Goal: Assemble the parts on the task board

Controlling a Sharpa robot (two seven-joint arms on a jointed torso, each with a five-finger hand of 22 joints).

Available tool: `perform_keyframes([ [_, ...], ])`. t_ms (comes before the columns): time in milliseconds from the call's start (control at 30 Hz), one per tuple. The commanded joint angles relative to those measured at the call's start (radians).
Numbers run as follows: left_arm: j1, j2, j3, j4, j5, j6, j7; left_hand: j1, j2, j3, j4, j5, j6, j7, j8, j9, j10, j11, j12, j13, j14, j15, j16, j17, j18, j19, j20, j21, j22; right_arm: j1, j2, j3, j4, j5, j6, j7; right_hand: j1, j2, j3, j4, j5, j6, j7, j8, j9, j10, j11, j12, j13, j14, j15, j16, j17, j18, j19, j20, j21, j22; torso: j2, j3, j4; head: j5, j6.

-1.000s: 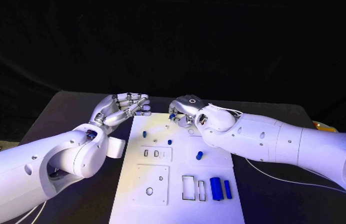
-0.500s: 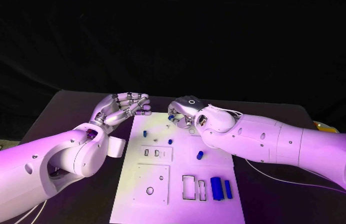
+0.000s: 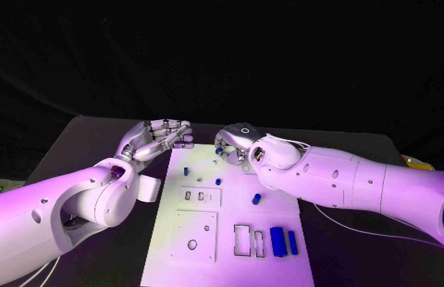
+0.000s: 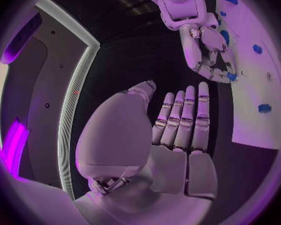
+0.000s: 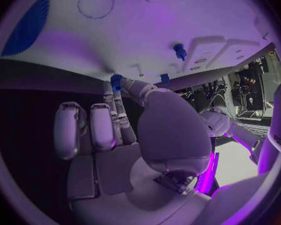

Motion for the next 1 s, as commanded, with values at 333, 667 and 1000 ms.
perform_keyframes([
  [333,0.002,0.004,0.001,-0.002,0.005,0.017,0.002,0.0,-0.008,0.004,-0.001,-0.004,-0.007,0.038,-0.005,-0.001,-0.002,-0.002,-0.004,0.001,-0.009,0.0,-0.006,0.001,0.004,0.005,0.001,0.006,-0.001,-0.004,0.016,-0.004,-0.023,-0.004,0.061,-0.007,-0.02,-0.022,-0.02,0.017,-0.016,-0.105,0.029,-0.077,-0.016,-0.118,0.027,-0.004,-0.01,-0.007,0.025,-0.052,-0.084,0.022,-0.076,0.02,-0.081,-0.109,0.0,-0.0002,0.0006,0.0,-0.004],
  [667,0.002,0.001,0.001,-0.005,0.005,0.019,0.002,0.0,-0.009,0.005,-0.001,-0.004,-0.008,0.038,-0.006,-0.002,-0.004,-0.002,-0.007,0.001,-0.011,0.0,-0.009,0.002,0.004,0.005,0.001,0.006,-0.002,-0.004,-0.059,-0.003,0.054,-0.002,0.0,-0.008,-0.019,-0.022,-0.026,0.017,-0.005,-0.095,0.028,-0.074,-0.013,-0.115,0.026,0.002,-0.007,-0.007,0.025,-0.052,-0.085,0.021,-0.07,0.021,-0.079,-0.102,-0.002,0.0011,-0.0031,0.003,-0.001],
  [1000,0.001,-0.005,0.001,-0.013,0.008,0.021,0.0,0.0,-0.009,0.005,-0.001,-0.004,-0.008,0.038,-0.006,-0.002,-0.004,-0.002,-0.007,0.001,-0.011,0.0,-0.009,0.002,0.004,0.005,0.001,0.006,-0.002,0.023,-0.256,0.02,0.24,0.143,-0.056,0.012,-0.034,-0.048,-0.074,0.044,0.017,-0.075,0.015,-0.075,-0.003,0.002,0.004,0.051,0.019,0.019,0.009,0.006,-0.012,0.001,-0.008,0.009,-0.02,-0.007,-0.007,0.0064,-0.0173,0.002,0.008],
])
